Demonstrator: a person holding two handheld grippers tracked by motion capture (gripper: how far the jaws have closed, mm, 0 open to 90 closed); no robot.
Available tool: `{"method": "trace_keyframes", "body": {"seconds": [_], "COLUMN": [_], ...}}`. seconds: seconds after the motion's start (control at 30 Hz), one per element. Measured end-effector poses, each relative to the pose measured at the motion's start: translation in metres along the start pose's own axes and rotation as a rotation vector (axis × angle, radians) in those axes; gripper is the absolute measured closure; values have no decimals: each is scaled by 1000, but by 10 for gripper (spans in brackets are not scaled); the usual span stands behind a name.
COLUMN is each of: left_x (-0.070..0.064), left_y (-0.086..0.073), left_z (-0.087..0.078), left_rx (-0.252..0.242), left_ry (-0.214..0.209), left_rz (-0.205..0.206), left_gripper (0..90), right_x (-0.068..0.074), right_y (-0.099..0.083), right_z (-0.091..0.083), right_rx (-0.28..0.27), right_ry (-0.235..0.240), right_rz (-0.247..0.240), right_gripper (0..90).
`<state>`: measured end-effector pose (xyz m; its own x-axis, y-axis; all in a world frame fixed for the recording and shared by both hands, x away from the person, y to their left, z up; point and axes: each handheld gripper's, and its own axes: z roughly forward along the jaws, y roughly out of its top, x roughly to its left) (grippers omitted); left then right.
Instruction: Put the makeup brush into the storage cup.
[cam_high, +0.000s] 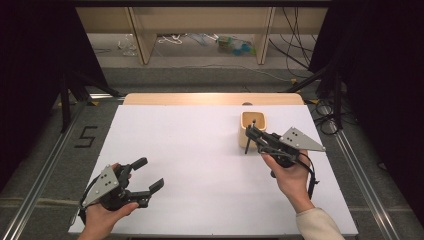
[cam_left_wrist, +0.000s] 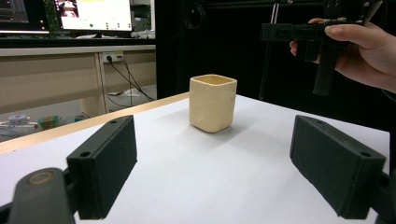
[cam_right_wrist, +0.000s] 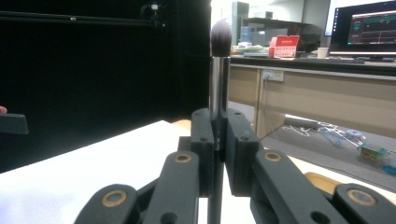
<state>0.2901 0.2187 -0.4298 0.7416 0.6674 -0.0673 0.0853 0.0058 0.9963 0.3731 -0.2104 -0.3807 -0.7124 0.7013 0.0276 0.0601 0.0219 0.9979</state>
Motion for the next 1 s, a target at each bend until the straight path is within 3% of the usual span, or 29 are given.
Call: {"method": "trace_keyframes", "body": {"seconds": [1.0], "left_x": [0], "left_y": [0], "left_z": [0], "left_rx": [-4], "left_ry": [-3], "left_rz": [-3], "left_gripper": [146], "right_x": [-12], "right_y": [6], "right_z": [8], "right_rx": [4], "right_ry": [-39], "right_rz": [0], "right_gripper": [838]}}
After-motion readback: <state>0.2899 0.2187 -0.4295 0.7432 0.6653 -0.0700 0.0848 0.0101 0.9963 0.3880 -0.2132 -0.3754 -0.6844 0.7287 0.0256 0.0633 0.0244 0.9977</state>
